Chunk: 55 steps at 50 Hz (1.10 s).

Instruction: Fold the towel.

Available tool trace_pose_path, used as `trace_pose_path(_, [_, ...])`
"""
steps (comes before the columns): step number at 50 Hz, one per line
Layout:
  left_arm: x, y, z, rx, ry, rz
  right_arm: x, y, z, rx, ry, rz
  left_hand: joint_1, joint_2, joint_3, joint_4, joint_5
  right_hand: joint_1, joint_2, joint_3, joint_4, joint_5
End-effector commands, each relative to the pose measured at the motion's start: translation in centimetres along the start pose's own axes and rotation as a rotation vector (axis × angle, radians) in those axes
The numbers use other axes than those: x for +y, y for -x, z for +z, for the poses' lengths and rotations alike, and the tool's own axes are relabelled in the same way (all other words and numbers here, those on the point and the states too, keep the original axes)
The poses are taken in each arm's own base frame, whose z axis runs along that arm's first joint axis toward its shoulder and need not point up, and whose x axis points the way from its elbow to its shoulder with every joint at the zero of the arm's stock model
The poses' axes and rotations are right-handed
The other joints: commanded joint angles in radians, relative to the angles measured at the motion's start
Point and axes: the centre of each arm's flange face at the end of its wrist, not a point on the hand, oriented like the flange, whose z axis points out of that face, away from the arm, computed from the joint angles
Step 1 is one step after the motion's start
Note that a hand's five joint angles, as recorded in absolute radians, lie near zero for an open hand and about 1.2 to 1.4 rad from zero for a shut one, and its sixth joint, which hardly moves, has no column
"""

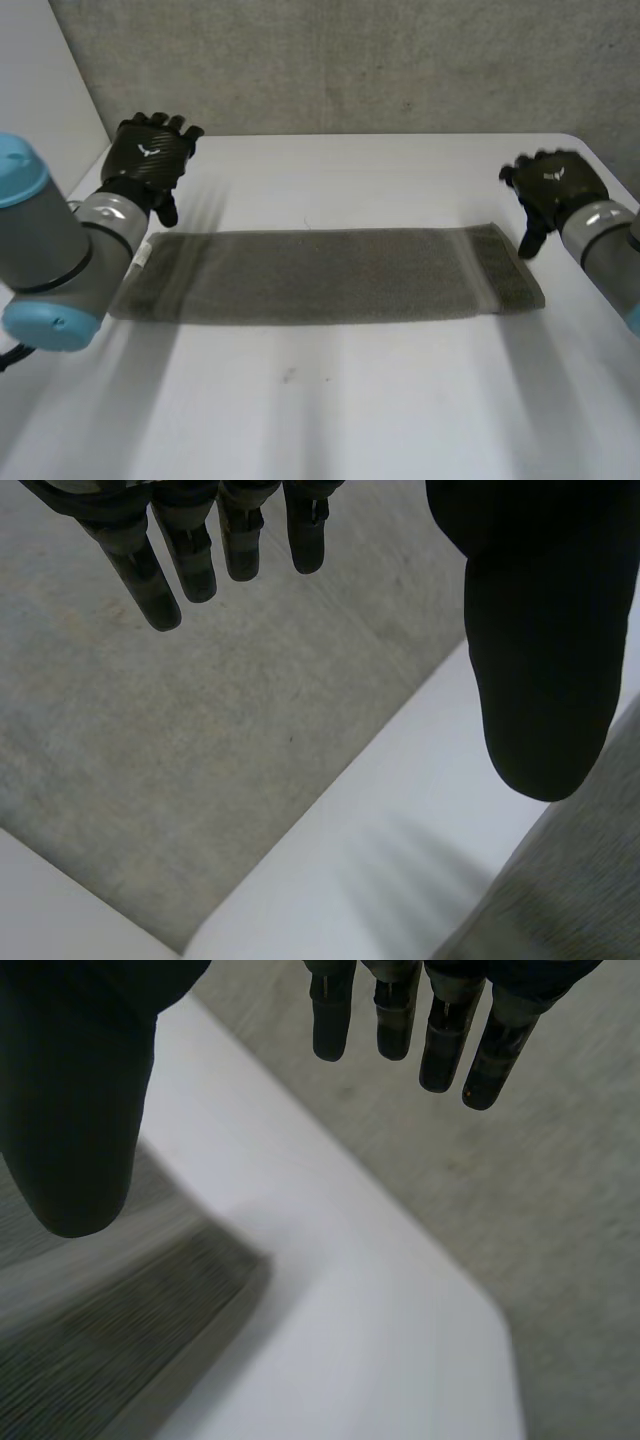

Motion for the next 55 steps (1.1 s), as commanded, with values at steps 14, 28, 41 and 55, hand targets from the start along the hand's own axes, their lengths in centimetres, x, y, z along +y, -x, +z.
trace_pose_path(14, [1.7, -0.9, -5.2, 0.134, 0.084, -0.57, 8.9, 1.1, -0.1, -0.107, 0.153, 0.055, 0.003, 0.01, 0.008, 0.007, -0.024, 0.228, 0.201, 0.22, 0.201, 0.198])
trace_pose_path(28, [1.9, -0.9, -5.2, 0.133, 0.092, -0.592, 10.7, 0.5, 1.5, -0.072, 0.13, 0.052, 0.003, 0.01, 0.008, 0.007, -0.024, 0.616, 0.589, 0.608, 0.589, 0.586])
trace_pose_path(41, [2.2, -1.2, -5.5, 0.137, 0.104, -0.593, 11.2, 1.0, 1.4, -0.089, 0.148, 0.05, 0.003, 0.01, 0.008, 0.007, -0.024, 0.648, 0.621, 0.64, 0.621, 0.618])
trace_pose_path(55, [2.2, -1.2, -5.7, 0.136, 0.104, -0.592, 10.8, -3.0, 1.7, 0.035, 0.156, -0.006, 0.003, 0.01, 0.008, 0.007, -0.024, 1.194, 1.166, 1.185, 1.167, 1.164])
